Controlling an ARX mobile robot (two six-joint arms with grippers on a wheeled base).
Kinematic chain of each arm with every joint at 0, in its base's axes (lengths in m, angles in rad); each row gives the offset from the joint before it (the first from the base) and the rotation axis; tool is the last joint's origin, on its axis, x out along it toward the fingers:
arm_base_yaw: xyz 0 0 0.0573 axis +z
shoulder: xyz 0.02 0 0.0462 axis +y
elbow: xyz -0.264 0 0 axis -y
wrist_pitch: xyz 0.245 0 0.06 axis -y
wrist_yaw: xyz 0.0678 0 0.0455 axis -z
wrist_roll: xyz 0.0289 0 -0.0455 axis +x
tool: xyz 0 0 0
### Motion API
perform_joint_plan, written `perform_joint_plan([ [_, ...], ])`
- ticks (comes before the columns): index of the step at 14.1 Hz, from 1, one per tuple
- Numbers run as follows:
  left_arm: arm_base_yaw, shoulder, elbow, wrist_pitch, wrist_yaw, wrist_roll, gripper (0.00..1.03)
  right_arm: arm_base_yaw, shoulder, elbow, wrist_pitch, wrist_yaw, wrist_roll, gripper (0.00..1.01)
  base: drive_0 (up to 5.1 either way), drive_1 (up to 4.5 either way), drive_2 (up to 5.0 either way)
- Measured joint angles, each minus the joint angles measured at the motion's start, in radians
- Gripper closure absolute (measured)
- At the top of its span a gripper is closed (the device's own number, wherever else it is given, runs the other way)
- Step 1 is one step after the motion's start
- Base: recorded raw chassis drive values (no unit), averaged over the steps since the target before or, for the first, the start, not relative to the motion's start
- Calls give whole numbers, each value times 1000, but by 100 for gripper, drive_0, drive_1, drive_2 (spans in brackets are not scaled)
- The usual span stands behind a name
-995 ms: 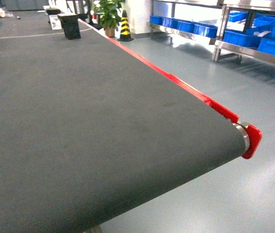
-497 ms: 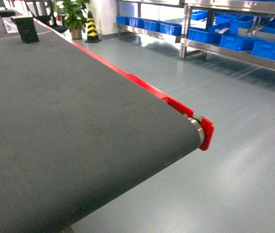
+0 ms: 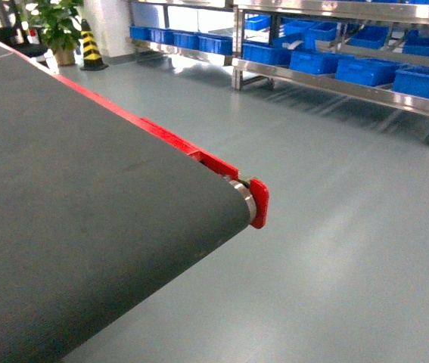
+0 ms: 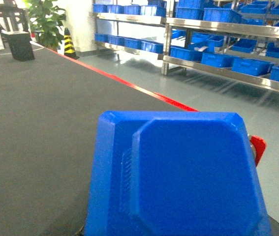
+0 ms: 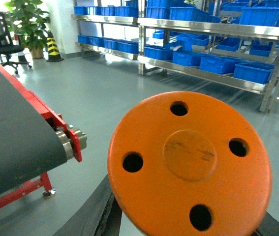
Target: Sort blue parts and orange caps into right shelf containers
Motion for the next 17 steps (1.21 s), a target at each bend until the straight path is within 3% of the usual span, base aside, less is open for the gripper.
perform_joint_plan([
  [17, 0, 0, 0, 0, 0, 0, 60, 0, 0, 0, 0, 0, 0, 59, -159, -159, -159],
])
